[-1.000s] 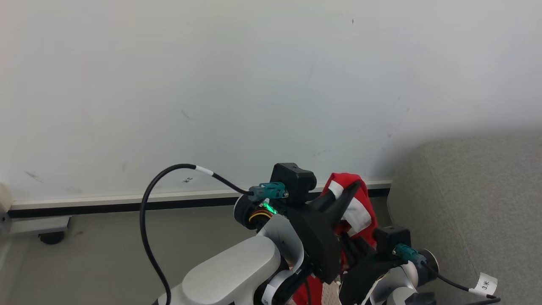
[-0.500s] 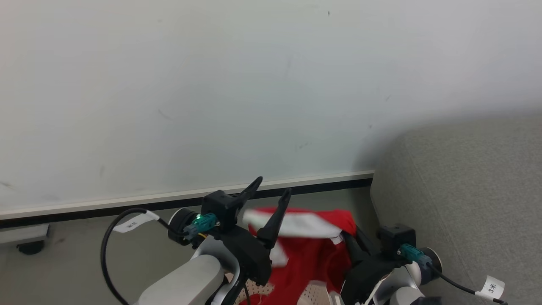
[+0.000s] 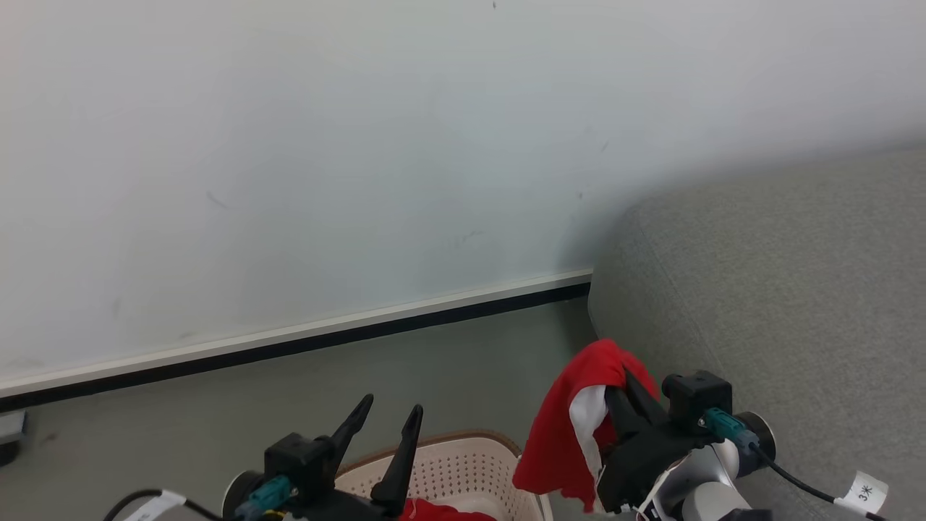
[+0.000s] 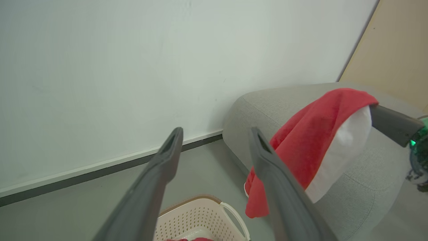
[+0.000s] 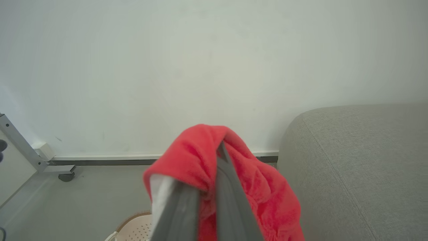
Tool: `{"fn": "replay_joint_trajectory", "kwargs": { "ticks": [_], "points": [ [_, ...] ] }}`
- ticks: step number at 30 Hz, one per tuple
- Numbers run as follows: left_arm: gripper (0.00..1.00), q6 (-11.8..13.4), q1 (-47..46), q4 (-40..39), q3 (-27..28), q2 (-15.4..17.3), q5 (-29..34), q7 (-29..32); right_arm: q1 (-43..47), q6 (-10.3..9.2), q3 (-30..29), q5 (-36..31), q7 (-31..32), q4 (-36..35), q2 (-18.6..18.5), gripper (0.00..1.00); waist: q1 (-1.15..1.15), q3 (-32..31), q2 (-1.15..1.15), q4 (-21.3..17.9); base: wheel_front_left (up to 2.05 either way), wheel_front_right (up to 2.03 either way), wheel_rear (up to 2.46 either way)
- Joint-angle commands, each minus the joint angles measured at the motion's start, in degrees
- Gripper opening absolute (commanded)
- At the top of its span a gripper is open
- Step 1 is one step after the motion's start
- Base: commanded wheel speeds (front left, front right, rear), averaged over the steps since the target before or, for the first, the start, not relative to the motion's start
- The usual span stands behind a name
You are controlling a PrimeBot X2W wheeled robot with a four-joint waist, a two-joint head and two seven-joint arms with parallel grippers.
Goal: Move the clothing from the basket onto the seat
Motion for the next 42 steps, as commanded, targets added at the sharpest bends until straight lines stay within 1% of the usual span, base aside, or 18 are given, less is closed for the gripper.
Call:
{"fn": "replay_joint_trajectory", "kwargs": {
  "ticks": [1, 10, 18, 25, 30, 35, 42],
  "points": [
    [1.0, -0.33, 1.32, -0.42, 0.75, -0.03, 0.91, -0.36, 0.67, 0.02, -0.07, -0.28, 0.03, -0.57, -0.07, 0.0, 0.0, 0.59, 0.0, -1.13, 0.0, 0.0, 0.0],
    [1.0, -2.06, 11.07, -4.25, 9.07, -0.92, 7.2, -0.32, 0.62, 0.02, -0.01, -0.39, 1.08, -3.58, -0.07, 0.0, 0.0, 2.09, 0.0, -5.63, 0.0, 0.0, 0.0],
    [1.0, -2.89, 16.97, -7.32, 15.56, -2.06, 11.16, -0.33, -2.59, 0.02, 3.29, -0.98, 1.84, -4.9, -0.07, 0.0, 0.0, 3.81, 0.0, -13.0, 0.0, 0.0, 0.0],
    [1.0, -4.72, 20.06, -9.25, 19.55, -2.79, 14.07, -0.33, -5.05, 0.02, 3.97, -1.29, 2.1, -5.75, -0.06, 0.0, 0.0, 5.63, 0.0, -18.99, 0.0, 0.0, 0.0],
    [1.0, -6.02, 20.55, -10.4, 21.61, -3.73, 16.47, -0.33, -6.4, 0.02, 4.71, -1.71, 2.03, -5.88, -0.09, 0.0, 0.0, 6.97, 0.0, -22.26, 0.0, 0.0, 0.0],
    [1.0, -8.16, 20.44, -10.19, 21.98, -3.62, 18.33, -0.33, -7.43, 0.02, 4.56, -2.0, 1.59, -6.87, -0.25, 0.0, 0.0, 9.3, 0.0, -23.7, 0.0, 0.0, 0.0],
    [1.0, -9.91, 17.98, -10.27, 22.49, -3.0, 20.51, -0.33, -8.61, 0.02, 3.51, -1.8, 0.77, -8.19, -0.52, 0.0, 0.0, 13.01, 0.0, -24.6, 0.0, 0.0, 0.0]
  ]
}}
